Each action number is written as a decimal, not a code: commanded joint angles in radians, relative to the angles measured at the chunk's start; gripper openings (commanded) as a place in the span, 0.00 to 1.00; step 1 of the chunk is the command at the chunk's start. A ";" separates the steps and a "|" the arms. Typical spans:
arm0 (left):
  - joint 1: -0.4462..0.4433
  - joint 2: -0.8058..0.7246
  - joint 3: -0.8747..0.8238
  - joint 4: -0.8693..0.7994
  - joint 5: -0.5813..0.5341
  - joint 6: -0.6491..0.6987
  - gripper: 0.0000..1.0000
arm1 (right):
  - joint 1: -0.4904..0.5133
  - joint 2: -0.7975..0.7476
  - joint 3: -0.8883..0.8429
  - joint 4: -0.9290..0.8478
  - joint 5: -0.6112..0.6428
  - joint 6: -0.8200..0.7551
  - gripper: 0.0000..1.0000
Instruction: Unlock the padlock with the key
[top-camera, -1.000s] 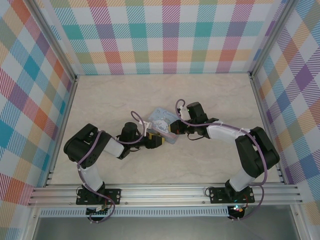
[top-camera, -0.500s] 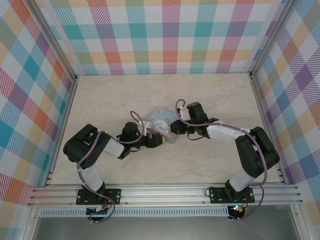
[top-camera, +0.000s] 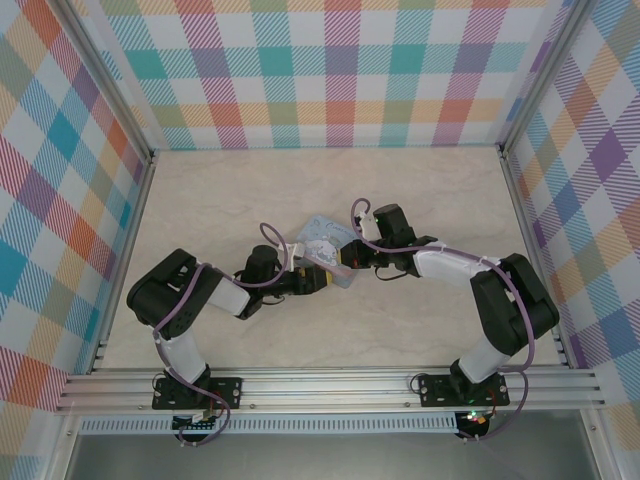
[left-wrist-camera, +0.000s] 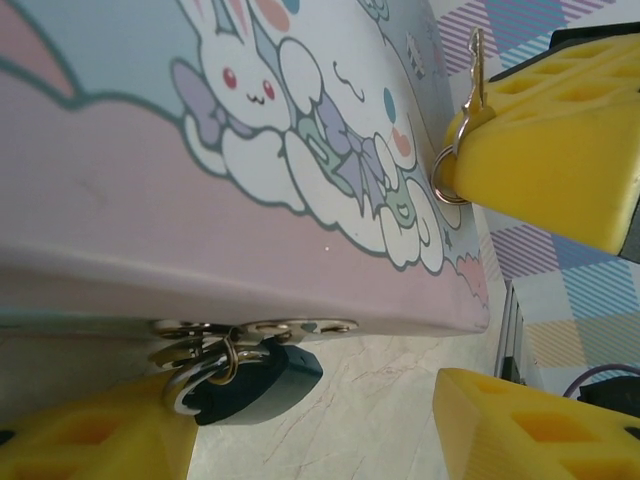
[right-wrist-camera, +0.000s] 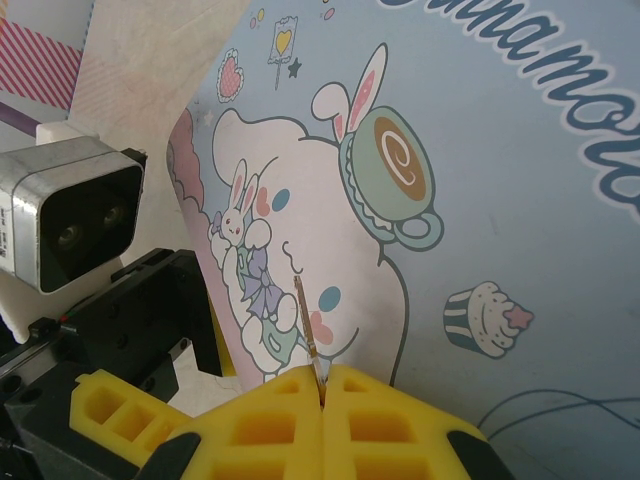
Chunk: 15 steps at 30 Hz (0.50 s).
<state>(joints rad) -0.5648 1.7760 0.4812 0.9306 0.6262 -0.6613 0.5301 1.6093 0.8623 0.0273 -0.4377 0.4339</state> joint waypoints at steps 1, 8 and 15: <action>-0.018 -0.021 0.013 0.075 0.002 -0.032 0.63 | -0.004 0.021 0.003 -0.034 0.014 0.000 0.00; -0.032 -0.020 0.005 0.111 -0.018 -0.069 0.60 | -0.004 0.023 0.006 -0.035 0.013 -0.002 0.01; -0.044 -0.027 -0.013 0.124 -0.075 -0.093 0.56 | -0.004 0.025 0.007 -0.031 0.011 0.001 0.01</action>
<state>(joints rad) -0.5850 1.7760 0.4763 0.9524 0.5690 -0.7399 0.5255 1.6093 0.8623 0.0277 -0.4374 0.4335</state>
